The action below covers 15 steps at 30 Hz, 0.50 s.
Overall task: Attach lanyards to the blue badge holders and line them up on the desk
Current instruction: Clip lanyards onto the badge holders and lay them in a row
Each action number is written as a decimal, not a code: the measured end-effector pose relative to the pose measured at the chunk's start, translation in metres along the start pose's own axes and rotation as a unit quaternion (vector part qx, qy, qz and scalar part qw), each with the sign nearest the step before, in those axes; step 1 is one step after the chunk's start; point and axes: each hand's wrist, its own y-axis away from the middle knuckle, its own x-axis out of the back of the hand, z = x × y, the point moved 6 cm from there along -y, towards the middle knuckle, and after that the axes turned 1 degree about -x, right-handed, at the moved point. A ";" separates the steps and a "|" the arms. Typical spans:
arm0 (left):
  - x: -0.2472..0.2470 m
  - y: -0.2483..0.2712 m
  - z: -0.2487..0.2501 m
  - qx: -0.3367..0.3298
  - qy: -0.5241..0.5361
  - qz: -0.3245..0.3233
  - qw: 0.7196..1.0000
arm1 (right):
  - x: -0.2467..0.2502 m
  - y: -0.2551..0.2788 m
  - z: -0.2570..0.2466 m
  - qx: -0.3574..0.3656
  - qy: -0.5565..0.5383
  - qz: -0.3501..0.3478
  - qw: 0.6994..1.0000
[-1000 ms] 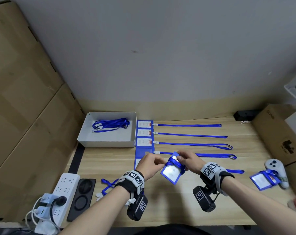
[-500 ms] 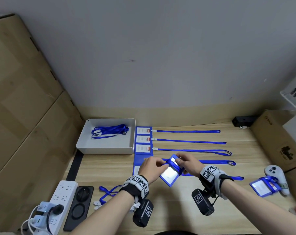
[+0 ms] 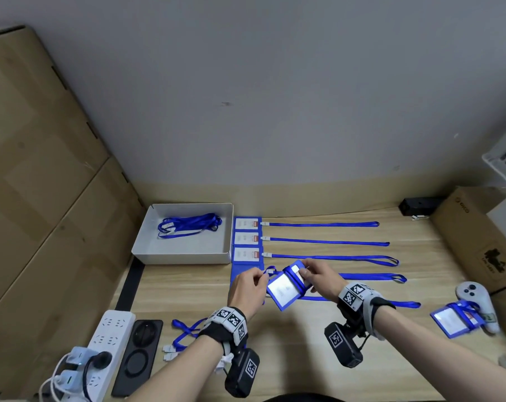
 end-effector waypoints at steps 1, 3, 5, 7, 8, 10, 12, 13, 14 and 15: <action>-0.002 -0.001 -0.003 0.014 -0.015 -0.017 1.000 | 0.000 0.000 -0.001 0.005 -0.004 0.000 1.000; -0.006 -0.003 -0.008 0.039 -0.025 -0.052 0.998 | 0.001 0.002 -0.004 0.012 -0.014 -0.003 1.000; -0.007 -0.004 -0.007 0.057 -0.001 -0.066 0.996 | 0.001 0.004 -0.004 0.010 -0.026 -0.007 1.000; -0.011 -0.006 -0.004 0.054 0.064 -0.088 0.993 | 0.001 0.004 -0.002 0.003 -0.049 -0.006 0.999; -0.015 -0.006 0.001 0.037 0.101 -0.112 0.988 | 0.001 0.004 -0.001 -0.001 -0.066 -0.006 0.998; -0.024 -0.001 0.012 -0.004 0.128 -0.165 0.978 | 0.001 0.005 -0.001 -0.011 -0.113 -0.008 0.993; -0.026 0.002 0.018 -0.014 0.137 -0.175 0.975 | 0.001 0.008 -0.004 -0.035 -0.166 -0.013 0.985; -0.026 0.001 0.019 -0.011 0.138 -0.167 0.976 | -0.001 0.011 -0.006 -0.054 -0.196 -0.022 0.979; -0.027 -0.001 0.016 -0.005 0.142 -0.155 0.978 | -0.004 0.013 -0.008 -0.076 -0.223 -0.041 0.971; -0.026 -0.003 0.014 -0.001 0.135 -0.143 0.981 | -0.006 0.017 -0.011 -0.096 -0.235 -0.067 0.965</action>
